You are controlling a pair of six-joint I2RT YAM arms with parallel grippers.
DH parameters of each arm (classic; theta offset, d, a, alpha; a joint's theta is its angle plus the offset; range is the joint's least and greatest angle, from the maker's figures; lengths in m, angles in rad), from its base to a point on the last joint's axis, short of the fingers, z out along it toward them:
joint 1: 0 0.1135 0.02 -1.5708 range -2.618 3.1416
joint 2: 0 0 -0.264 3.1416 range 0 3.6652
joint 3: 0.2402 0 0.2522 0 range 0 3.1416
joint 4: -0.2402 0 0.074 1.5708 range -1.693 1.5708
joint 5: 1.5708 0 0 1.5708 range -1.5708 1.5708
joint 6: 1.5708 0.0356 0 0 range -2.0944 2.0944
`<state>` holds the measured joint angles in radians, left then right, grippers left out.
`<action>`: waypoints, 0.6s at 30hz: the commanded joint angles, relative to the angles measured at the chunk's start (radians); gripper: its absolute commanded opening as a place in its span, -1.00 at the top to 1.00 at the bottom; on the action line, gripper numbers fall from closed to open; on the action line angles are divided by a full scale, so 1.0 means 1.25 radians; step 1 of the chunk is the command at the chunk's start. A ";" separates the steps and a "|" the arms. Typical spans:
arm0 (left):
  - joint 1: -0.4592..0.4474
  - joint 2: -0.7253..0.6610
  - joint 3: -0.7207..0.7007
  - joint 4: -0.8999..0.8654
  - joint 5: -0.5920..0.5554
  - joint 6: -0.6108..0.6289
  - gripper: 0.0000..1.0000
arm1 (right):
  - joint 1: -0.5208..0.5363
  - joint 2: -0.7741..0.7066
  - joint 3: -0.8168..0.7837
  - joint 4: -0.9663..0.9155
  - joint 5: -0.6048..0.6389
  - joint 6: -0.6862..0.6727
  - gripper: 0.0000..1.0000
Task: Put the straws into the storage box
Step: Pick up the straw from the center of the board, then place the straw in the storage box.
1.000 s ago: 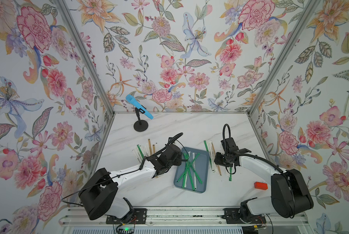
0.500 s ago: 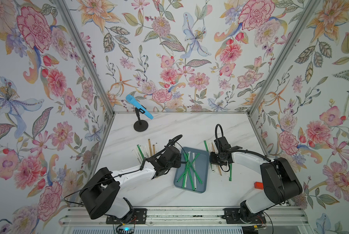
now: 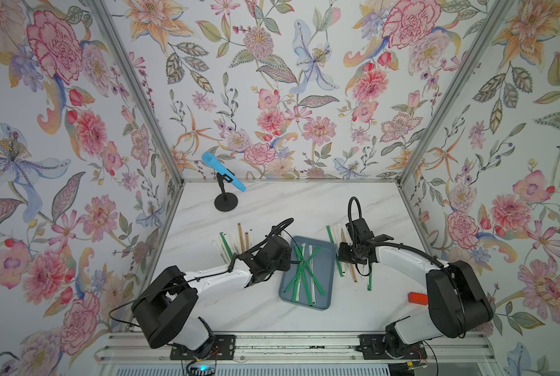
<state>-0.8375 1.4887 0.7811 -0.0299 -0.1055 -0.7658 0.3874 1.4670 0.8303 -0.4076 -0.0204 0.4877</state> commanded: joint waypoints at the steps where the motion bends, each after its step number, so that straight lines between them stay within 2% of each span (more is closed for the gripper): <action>1: 0.006 -0.006 -0.014 -0.014 -0.014 0.013 -0.16 | 0.008 -0.058 -0.003 -0.038 0.023 0.017 1.00; 5: 0.018 -0.010 -0.017 -0.027 -0.024 0.014 -0.16 | 0.033 -0.103 0.010 -0.086 0.015 0.031 0.99; 10: 0.066 -0.040 -0.055 -0.004 0.004 0.014 -0.16 | 0.156 -0.163 0.022 -0.098 -0.032 0.115 0.95; 14: 0.067 -0.045 -0.056 -0.002 0.003 0.022 -0.16 | 0.271 -0.175 0.013 -0.068 -0.014 0.215 0.92; 18: 0.071 -0.037 -0.057 -0.003 0.002 0.025 -0.16 | 0.311 -0.144 -0.012 -0.035 -0.008 0.259 0.91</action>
<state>-0.7532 1.4563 0.7177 -0.0296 -0.1070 -0.7547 0.7616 1.2648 0.8299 -0.4721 -0.0414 0.7231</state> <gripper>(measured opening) 0.580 0.051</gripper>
